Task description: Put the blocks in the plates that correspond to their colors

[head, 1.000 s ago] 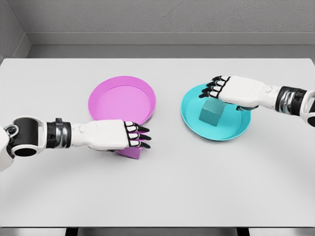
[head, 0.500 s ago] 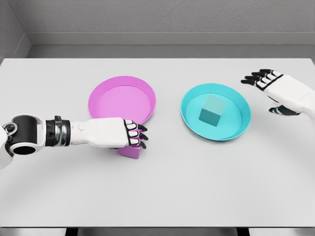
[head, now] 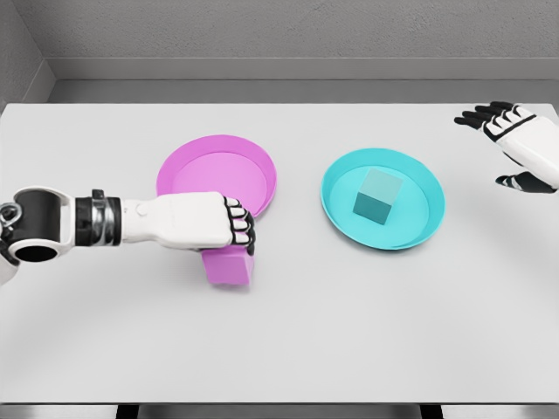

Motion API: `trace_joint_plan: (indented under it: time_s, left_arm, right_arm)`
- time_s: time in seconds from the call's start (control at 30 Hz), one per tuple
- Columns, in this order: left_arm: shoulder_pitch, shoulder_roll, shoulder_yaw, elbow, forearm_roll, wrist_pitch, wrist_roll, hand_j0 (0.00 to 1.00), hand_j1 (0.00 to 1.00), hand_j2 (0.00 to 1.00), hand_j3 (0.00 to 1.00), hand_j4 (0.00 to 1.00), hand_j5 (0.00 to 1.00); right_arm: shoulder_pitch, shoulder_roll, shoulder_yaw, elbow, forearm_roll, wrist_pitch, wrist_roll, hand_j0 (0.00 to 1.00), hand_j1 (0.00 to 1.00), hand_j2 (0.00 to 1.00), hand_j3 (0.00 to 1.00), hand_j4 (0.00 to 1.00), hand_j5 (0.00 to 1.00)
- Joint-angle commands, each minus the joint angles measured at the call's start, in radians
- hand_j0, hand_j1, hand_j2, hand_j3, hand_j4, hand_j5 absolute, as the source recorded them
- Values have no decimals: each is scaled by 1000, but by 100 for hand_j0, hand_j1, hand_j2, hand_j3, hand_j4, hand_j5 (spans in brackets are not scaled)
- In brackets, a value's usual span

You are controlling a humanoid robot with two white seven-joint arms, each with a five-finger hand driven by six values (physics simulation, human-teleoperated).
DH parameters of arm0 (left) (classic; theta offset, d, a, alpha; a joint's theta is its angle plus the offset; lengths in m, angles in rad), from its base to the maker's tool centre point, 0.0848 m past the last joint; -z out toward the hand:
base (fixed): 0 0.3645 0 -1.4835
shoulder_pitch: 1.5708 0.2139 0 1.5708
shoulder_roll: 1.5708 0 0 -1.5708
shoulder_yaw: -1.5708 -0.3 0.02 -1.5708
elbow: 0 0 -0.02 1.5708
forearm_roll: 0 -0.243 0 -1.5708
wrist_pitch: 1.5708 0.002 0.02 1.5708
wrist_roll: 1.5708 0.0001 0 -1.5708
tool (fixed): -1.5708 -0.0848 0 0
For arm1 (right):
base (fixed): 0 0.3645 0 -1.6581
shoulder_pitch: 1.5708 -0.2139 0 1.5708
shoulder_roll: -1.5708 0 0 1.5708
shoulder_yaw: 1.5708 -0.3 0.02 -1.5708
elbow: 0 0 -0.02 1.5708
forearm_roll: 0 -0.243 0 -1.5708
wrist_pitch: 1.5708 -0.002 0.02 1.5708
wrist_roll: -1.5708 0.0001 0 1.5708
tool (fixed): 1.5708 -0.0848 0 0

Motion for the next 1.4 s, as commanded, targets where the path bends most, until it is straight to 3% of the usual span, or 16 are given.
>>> trace_joint_plan:
  time_s: [0.0,0.23,0.6,1.2,1.27,1.3,1.37]
  left_arm:
    - [-2,2,12,0,9,1,1,58,58,58,58,58,58]
    - [-3,1,55,12,7,1,1,58,58,58,58,58,58]
    - [-64,-1,70,50,6,1,0,58,58,58,58,58,58]
    - [-115,-93,137,277,3,1,1,60,60,60,60,60,60]
    - [-115,-93,145,293,3,1,1,64,64,64,64,64,64]
    - [-115,-94,144,294,3,1,3,72,72,72,72,72,72]
    - [-114,-97,142,296,3,1,9,98,98,98,98,98,98]
  right_arm:
    - [2,-1,0,-1,-7,1,0,100,100,100,100,100,100]
    - [2,-1,1,-2,-7,1,0,100,100,100,100,100,100]
    - [2,-1,6,-2,-5,1,0,100,100,100,100,100,100]
    - [2,1,6,1,-5,1,1,100,100,100,100,100,100]
    - [2,1,6,1,-5,1,1,100,100,100,100,100,100]
    - [2,2,6,-1,-5,1,1,100,100,100,100,100,100]
    - [2,2,13,-4,-5,1,3,100,100,100,100,100,100]
